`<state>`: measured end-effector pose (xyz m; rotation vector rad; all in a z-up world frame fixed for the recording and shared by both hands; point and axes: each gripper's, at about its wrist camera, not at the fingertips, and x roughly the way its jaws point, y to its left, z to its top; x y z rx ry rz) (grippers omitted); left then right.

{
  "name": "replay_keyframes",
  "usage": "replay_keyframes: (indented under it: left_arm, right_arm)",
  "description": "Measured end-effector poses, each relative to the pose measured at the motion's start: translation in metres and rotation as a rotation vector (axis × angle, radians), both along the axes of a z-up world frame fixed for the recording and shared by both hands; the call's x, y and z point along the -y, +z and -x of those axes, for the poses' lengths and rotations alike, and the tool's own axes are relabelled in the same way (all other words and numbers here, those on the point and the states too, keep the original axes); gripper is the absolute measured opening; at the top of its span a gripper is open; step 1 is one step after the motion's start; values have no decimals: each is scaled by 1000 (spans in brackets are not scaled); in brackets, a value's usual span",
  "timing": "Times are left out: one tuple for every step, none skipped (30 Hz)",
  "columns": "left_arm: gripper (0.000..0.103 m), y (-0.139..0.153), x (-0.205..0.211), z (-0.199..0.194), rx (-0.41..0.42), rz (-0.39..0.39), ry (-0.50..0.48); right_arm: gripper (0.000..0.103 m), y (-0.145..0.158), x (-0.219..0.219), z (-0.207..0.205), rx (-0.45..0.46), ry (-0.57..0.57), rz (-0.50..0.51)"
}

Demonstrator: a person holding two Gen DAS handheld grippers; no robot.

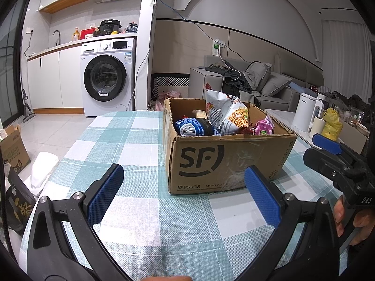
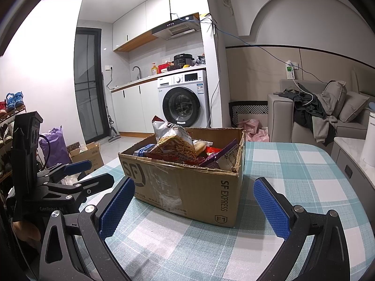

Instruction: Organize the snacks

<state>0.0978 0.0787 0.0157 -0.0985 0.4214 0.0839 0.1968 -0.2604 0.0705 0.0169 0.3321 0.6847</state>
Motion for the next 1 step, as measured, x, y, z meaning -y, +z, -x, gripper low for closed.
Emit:
replay_keyframes:
  left_arm:
    - [103, 0, 0, 0, -1, 0, 0]
  right_arm:
    - [103, 0, 0, 0, -1, 0, 0]
